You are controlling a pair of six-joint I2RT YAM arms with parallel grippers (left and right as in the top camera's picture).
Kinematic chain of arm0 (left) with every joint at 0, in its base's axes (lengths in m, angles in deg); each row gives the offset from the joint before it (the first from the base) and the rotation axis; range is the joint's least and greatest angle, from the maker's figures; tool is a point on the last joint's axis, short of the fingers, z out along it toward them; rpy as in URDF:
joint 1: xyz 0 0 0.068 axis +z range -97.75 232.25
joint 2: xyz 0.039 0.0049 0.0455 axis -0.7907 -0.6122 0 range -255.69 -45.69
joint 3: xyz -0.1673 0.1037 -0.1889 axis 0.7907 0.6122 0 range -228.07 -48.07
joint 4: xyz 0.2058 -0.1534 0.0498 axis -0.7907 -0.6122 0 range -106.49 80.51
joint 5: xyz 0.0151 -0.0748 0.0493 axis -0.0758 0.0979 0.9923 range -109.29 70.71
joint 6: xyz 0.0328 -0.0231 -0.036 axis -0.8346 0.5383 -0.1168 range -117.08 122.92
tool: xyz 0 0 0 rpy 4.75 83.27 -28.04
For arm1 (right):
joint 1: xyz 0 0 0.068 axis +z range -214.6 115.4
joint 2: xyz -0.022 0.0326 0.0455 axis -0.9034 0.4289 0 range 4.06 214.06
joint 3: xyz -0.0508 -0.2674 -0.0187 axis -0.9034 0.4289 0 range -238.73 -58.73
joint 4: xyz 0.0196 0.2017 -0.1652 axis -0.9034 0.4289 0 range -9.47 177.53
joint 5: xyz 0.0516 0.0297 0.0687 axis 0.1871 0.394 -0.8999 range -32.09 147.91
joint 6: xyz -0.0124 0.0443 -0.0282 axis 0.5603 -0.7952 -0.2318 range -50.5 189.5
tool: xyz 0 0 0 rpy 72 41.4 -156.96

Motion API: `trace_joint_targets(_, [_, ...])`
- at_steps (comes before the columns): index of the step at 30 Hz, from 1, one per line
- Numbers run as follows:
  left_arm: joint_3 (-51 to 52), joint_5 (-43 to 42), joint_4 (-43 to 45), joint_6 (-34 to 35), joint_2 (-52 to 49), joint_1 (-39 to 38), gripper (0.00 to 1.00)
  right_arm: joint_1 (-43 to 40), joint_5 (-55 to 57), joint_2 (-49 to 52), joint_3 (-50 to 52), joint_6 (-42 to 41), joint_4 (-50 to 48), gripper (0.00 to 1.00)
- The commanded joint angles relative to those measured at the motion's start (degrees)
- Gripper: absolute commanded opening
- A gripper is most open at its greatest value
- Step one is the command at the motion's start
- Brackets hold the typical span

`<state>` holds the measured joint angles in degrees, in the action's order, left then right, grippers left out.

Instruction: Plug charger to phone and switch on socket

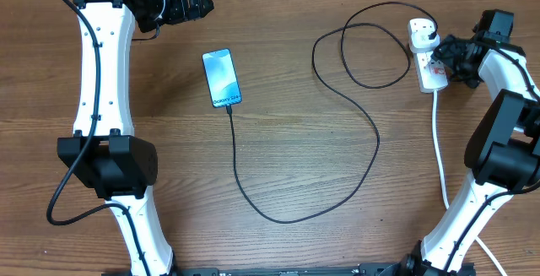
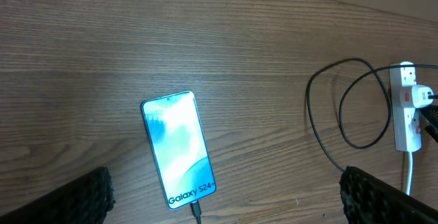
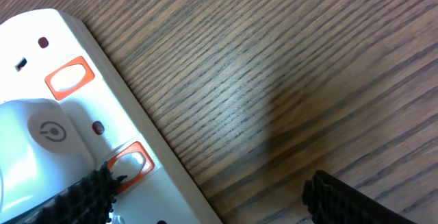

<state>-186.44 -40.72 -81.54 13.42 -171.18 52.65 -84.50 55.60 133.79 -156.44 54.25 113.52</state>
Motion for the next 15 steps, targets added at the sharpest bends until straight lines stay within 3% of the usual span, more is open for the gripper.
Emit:
trace_joint_targets(1, [-0.5,-0.6,0.0,-0.2,0.7,-0.1,1.00,-0.1,0.0,1.5,-0.6,0.3,0.4,0.89])
trace_joint_targets(15, [-0.5,-0.6,0.0,-0.2,0.7,-0.1,1.00,-0.4,1.7,-5.0,-0.7,-1.7,0.3,0.90])
